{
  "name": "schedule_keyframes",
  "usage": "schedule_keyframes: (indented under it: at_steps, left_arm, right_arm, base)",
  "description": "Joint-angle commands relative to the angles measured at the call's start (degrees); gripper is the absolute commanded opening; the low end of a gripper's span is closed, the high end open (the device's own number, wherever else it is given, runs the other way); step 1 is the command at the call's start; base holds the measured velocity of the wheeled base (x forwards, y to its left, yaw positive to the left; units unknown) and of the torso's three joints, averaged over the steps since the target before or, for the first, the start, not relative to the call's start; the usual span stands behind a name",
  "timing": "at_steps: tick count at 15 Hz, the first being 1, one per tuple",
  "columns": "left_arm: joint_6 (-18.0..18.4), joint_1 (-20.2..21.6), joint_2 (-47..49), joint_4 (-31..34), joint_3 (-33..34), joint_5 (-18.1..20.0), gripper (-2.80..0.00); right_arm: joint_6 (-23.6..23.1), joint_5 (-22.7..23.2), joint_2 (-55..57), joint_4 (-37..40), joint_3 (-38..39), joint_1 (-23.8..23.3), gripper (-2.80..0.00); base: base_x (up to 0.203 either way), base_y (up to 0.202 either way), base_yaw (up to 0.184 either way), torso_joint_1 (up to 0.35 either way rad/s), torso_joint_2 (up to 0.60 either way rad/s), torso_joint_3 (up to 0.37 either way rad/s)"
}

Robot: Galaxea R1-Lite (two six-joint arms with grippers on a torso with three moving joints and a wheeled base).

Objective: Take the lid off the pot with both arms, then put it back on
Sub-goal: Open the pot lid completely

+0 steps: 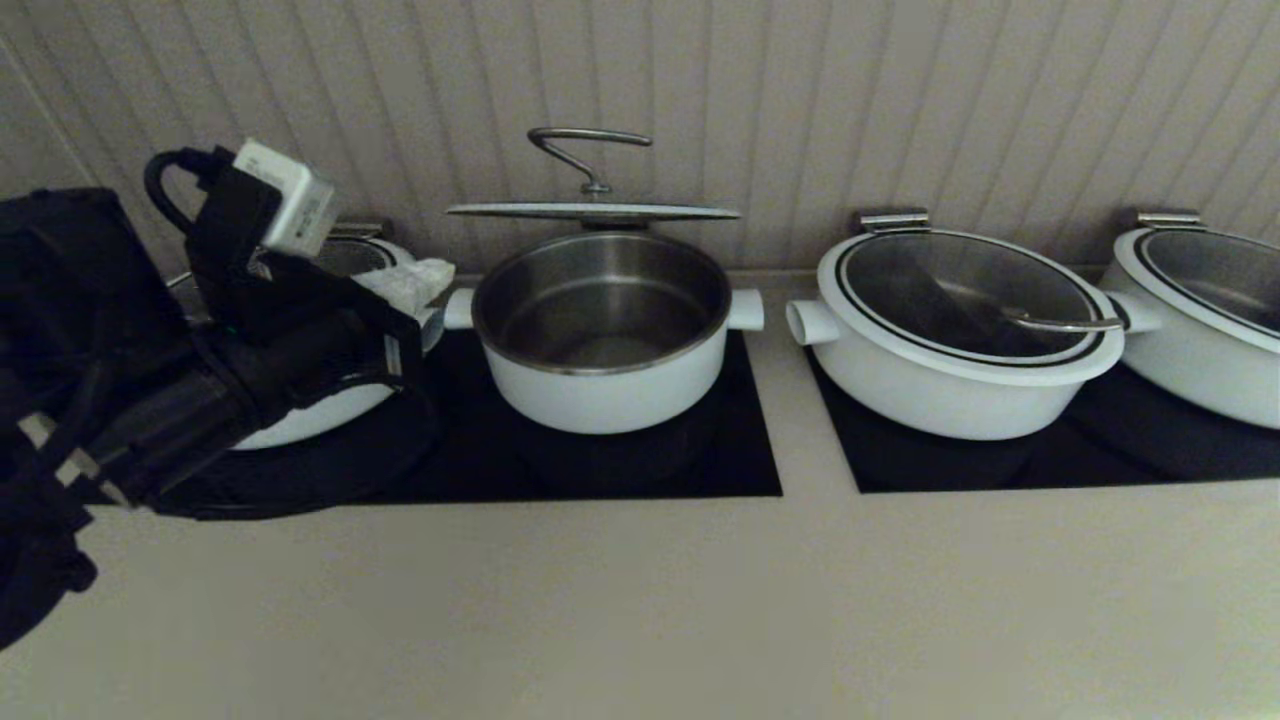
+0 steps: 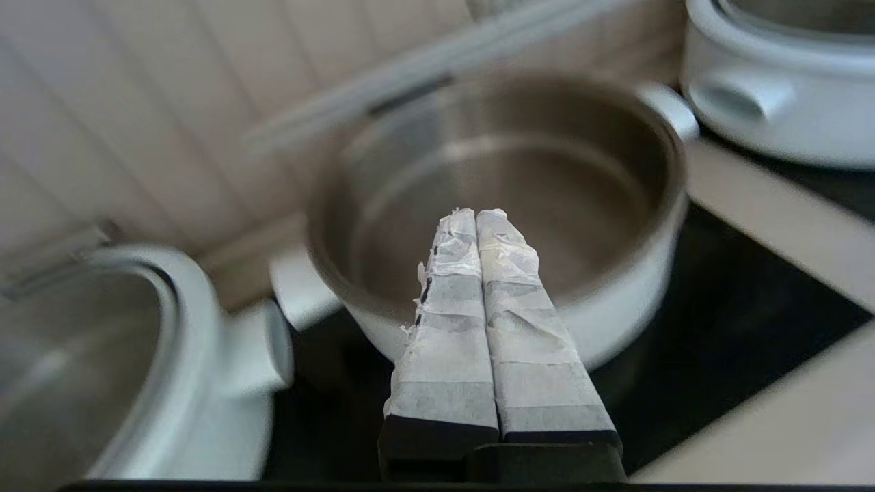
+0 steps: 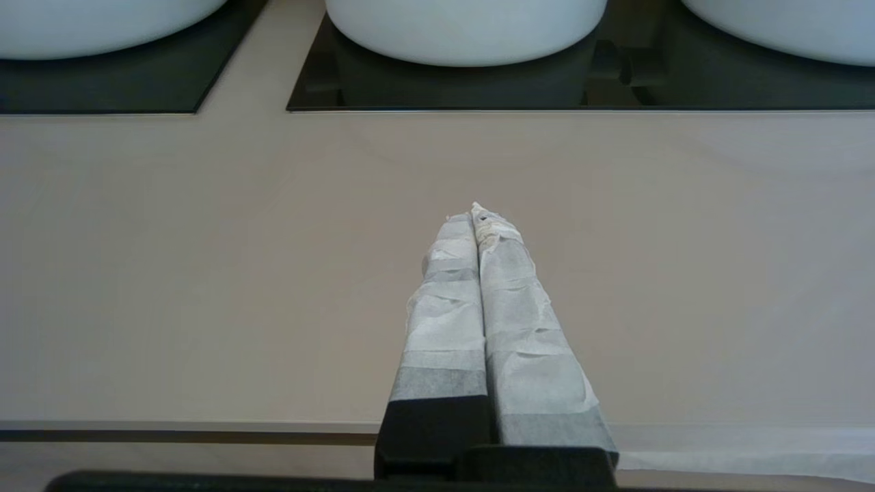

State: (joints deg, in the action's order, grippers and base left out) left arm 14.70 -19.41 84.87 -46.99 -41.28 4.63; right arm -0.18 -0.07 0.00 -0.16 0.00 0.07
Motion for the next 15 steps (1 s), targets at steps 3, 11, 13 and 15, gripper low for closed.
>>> schedule_keyframes:
  at_steps: [3, 11, 13, 15]
  left_arm:
    - [0.4, -0.7, 7.8, -6.1, -0.6, 0.0, -2.80]
    - [0.8, -0.7, 22.4, -10.1, -14.9, -0.3, -2.80]
    - [1.1, -0.6, 24.6, -10.0, -18.8, -0.4, -2.80]
    - [1.7, 0.0, 26.2, -10.0, -22.0, -0.4, -2.80]
  right_arm:
    - [0.0, 0.0, 0.0, 0.0, 0.0, 0.0, -2.80]
    - [0.0, 0.0, 0.0, 0.0, 0.0, 0.0, -2.80]
    - [0.0, 0.0, 0.0, 0.0, 0.0, 0.0, -2.80]
    - [0.0, 0.0, 0.0, 0.0, 0.0, 0.0, -2.80]
  base:
    - [0.000, 0.000, 0.000, 0.000, 0.00, 0.000]
    - [0.000, 0.000, 0.000, 0.000, 0.00, 0.000]
    - [0.000, 0.000, 0.000, 0.000, 0.00, 0.000]
    - [0.000, 0.000, 0.000, 0.000, 0.00, 0.000]
